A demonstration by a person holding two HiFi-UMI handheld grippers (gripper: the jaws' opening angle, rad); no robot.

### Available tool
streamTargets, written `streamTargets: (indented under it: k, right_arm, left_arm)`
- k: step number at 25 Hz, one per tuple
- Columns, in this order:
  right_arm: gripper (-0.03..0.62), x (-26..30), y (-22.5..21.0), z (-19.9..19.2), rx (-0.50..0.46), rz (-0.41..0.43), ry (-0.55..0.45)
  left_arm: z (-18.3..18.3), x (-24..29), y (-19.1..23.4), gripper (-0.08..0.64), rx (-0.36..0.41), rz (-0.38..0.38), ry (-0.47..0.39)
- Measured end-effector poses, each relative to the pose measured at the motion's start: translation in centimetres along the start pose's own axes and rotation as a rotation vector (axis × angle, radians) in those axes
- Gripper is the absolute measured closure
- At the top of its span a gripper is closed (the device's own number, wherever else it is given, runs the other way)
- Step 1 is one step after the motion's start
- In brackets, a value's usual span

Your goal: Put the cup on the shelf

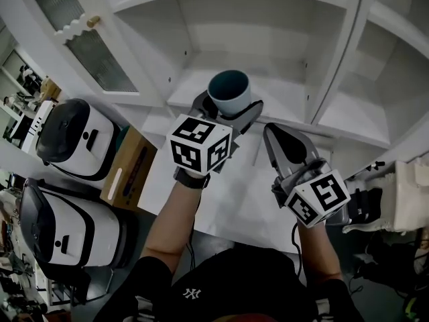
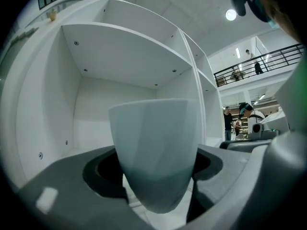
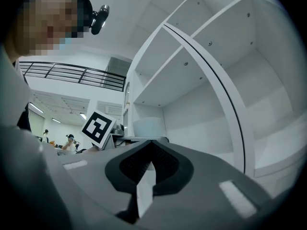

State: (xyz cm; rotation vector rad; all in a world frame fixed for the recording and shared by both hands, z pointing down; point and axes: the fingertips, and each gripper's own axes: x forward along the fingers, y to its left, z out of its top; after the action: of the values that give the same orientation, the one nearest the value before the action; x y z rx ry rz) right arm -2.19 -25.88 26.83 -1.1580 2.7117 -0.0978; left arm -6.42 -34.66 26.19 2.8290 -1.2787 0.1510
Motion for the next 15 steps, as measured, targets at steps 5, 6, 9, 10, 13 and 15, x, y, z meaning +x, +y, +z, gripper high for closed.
streamTargets:
  k: [5,6,9,10,13,15]
  right_arm:
    - [0.578,0.4,-1.8,0.0,0.013,0.005,-0.002]
    - [0.578,0.4,-2.2,-0.1,0.018,0.004,-0.001]
    - [0.578,0.4,-3.0,-0.5,0.03,0.001,0.003]
    - [0.578,0.5,-3.2,-0.5,0.032,0.003,0.003]
    - [0.578,1.2,-3.7,-0.6,0.033,0.007,0.003]
    - [0.578,1.8,-4.0,-0.6,0.03,0.007,0.003]
  left_arm:
    - [0.6,2.7,1.7,0.176,-0.007,0.043,-0.013]
    - [0.6,3.1,2.0,0.176,-0.006,0.051,-0.01]
    - [0.2,4.4,2.7,0.176,-0.001,0.073,0.002]
    - [0.1,4.7,2.8,0.176,0.001,0.08,0.006]
    - [-0.2,5.5,3.2,0.176,0.004,0.093,0.011]
    - [-0.2,5.9,3.4,0.176,0.007,0.099,0.016]
